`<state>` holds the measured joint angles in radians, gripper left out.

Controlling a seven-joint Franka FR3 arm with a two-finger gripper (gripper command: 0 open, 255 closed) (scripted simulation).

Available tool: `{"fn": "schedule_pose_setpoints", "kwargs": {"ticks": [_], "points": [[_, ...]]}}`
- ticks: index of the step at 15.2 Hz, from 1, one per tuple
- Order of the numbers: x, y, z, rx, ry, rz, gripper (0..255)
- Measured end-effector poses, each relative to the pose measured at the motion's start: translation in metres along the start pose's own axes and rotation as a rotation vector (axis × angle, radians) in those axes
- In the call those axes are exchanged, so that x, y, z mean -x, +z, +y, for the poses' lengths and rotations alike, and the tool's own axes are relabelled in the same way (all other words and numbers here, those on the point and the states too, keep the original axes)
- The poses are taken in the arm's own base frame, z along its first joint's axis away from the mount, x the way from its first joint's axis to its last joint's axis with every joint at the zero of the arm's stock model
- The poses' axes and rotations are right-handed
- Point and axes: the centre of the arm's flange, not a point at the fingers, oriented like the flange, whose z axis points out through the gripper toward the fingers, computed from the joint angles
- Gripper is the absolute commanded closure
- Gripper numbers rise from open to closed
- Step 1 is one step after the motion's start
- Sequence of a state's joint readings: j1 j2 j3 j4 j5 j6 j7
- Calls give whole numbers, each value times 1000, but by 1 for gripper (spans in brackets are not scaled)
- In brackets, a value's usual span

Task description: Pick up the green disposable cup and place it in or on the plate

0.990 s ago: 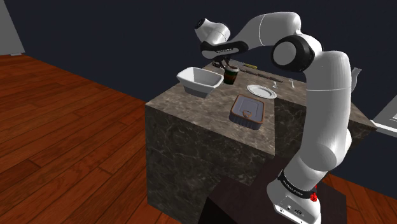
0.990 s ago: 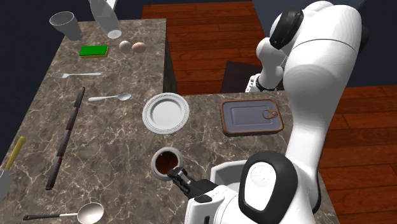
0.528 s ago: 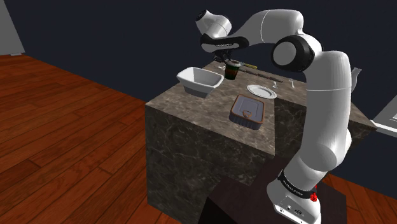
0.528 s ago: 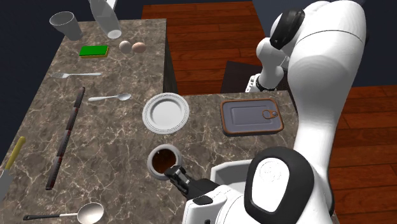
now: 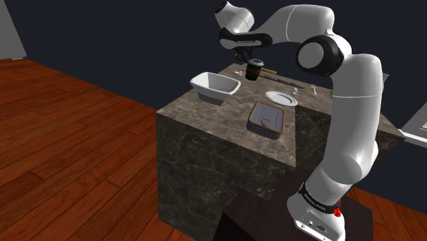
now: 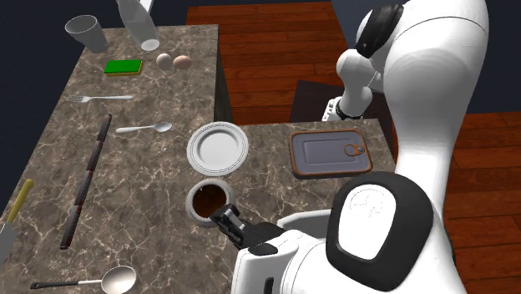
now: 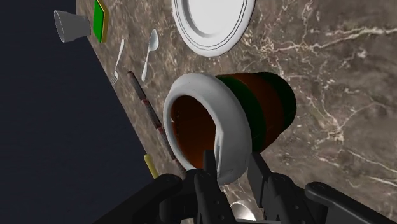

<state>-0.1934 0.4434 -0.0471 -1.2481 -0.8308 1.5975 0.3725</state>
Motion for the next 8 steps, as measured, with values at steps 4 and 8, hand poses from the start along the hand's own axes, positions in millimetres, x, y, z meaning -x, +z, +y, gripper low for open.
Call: {"fn": "schedule_pose_setpoints", "kwargs": {"ticks": [4, 8], "points": [[28, 12, 38, 0, 1, 0, 255], [58, 33, 79, 0, 1, 0, 255]]}}
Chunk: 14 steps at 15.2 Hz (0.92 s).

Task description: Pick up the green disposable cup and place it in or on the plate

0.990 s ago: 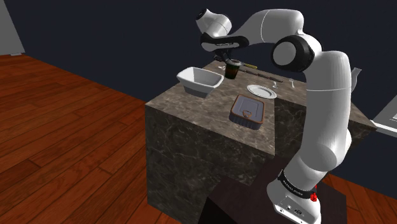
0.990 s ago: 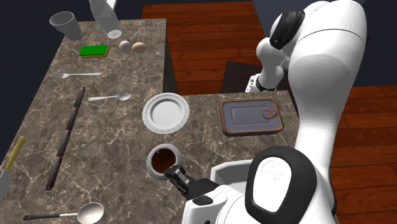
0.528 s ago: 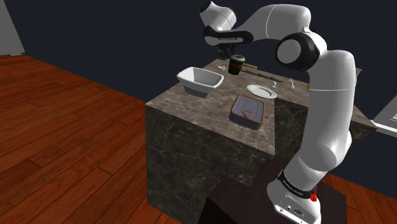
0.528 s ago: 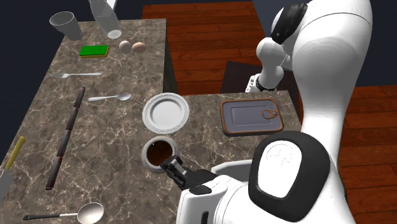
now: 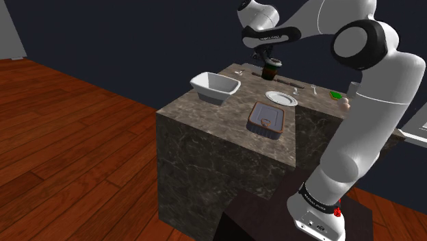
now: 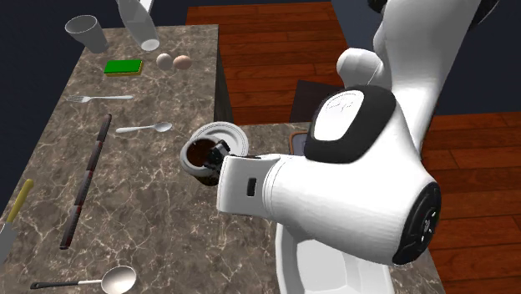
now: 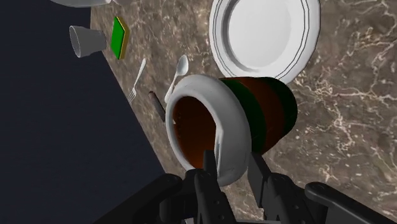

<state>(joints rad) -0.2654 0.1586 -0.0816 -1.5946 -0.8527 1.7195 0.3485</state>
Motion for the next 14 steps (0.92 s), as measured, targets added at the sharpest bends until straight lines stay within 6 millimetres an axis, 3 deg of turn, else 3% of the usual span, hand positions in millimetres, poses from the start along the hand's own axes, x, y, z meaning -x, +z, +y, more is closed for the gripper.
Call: {"fn": "schedule_pose_setpoints", "kwargs": {"ticks": [9, 14], "points": [[66, 35, 88, 0, 1, 0, 255], [77, 54, 79, 0, 0, 0, 255]]}}
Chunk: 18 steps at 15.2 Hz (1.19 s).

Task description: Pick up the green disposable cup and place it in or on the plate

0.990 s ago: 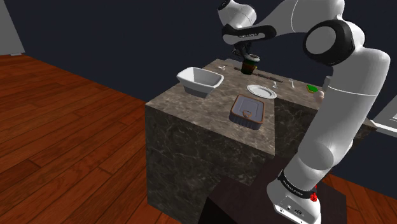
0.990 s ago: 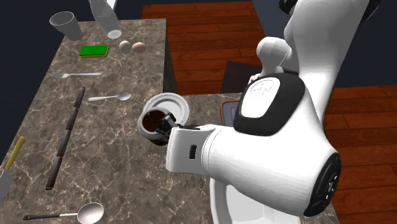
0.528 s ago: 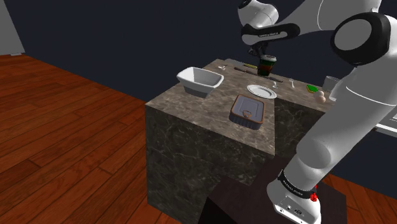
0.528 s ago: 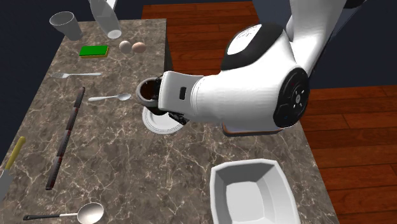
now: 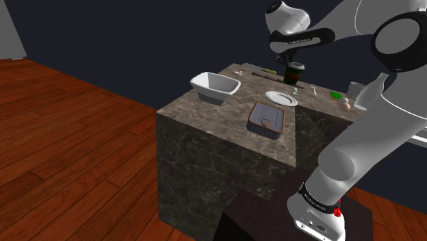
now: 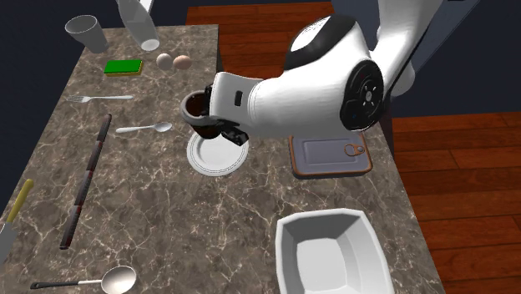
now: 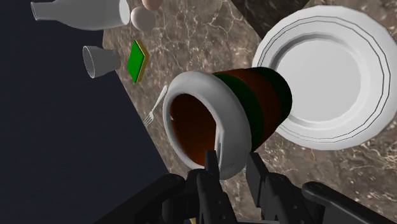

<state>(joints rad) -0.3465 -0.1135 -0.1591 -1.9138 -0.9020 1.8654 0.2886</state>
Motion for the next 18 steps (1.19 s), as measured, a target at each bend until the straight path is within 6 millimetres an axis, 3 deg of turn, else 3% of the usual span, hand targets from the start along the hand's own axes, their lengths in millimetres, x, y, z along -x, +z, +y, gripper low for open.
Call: {"fn": "schedule_pose_setpoints", "kwargs": {"ticks": [18], "points": [[16, 61, -68, 0, 0, 0, 255]]}}
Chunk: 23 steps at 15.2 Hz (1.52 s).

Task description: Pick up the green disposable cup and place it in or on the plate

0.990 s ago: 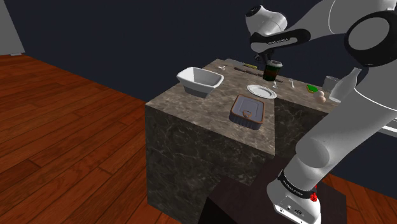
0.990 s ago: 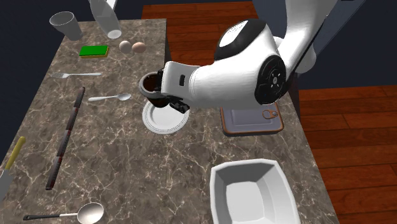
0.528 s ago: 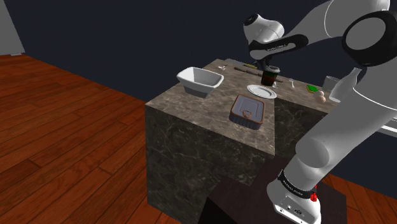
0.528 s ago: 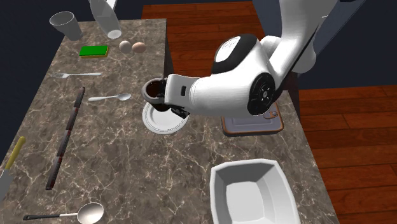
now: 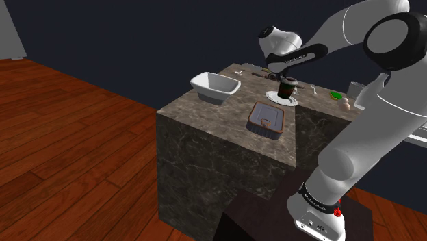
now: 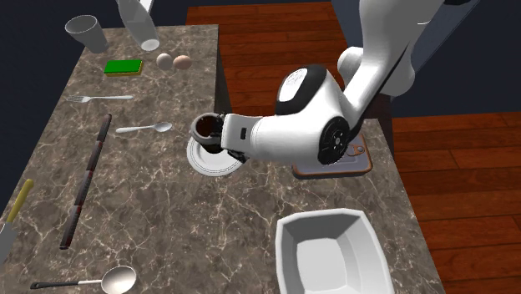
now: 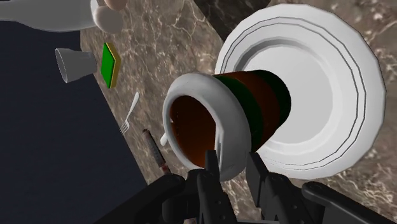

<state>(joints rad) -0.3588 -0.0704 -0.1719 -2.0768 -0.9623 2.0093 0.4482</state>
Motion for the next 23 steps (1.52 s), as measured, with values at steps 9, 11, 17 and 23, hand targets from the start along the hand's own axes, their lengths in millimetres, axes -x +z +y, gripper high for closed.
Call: {"fn": "schedule_pose_setpoints", "kwargs": {"ticks": [9, 11, 17, 23], "points": [[2, 10, -10, 0, 0, 0, 0], [2, 10, -10, 0, 0, 0, 0], [2, -8, -10, 0, 1, 1, 0], [2, -40, -10, 0, 0, 1, 0]]}}
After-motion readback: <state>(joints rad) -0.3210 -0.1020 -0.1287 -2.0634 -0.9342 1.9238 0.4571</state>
